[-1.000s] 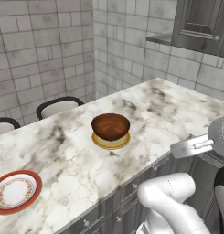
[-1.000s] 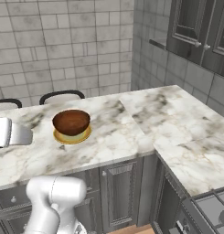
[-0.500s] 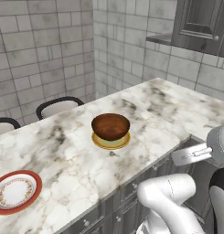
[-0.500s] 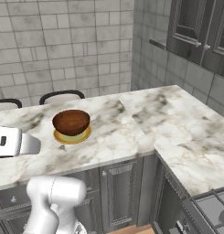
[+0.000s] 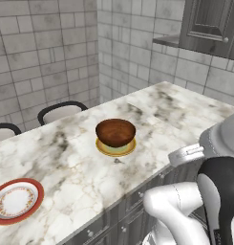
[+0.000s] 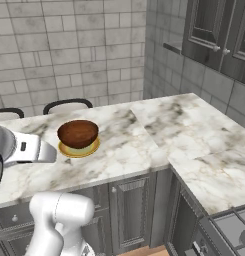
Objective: Move the bowls from the cabinet to the plates on the dining table.
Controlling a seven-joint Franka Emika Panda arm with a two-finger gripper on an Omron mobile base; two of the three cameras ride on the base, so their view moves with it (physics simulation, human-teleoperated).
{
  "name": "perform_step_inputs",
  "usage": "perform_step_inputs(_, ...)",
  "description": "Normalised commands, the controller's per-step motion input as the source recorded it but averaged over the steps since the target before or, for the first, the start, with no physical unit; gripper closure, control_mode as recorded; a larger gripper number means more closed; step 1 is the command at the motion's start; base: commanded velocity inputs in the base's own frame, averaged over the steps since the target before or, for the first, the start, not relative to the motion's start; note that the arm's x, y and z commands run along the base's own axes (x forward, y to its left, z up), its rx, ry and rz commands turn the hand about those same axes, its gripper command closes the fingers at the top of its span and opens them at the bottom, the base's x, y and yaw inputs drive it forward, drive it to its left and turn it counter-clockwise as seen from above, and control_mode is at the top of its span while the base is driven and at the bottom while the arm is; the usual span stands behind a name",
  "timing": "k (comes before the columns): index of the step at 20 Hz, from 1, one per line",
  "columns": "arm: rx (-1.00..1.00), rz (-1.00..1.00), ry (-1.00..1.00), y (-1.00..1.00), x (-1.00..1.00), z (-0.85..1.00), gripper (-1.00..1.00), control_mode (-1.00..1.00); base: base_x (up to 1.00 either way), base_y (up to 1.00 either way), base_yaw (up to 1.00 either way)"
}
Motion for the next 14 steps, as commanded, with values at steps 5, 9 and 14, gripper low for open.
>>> perform_step_inputs(5,0.0,0.0,0.0,-0.01,0.01,-0.23,-1.0,-1.0,0.0,0.0,0.0)
perform_step_inputs(9,0.0,0.0,0.0,-0.08,0.2,-0.19,-1.0,-1.0,0.0,0.0,0.0)
perform_step_inputs(14,0.0,0.0,0.0,-0.02,0.09,-0.18,-1.0,-1.0,0.0,0.0,0.0)
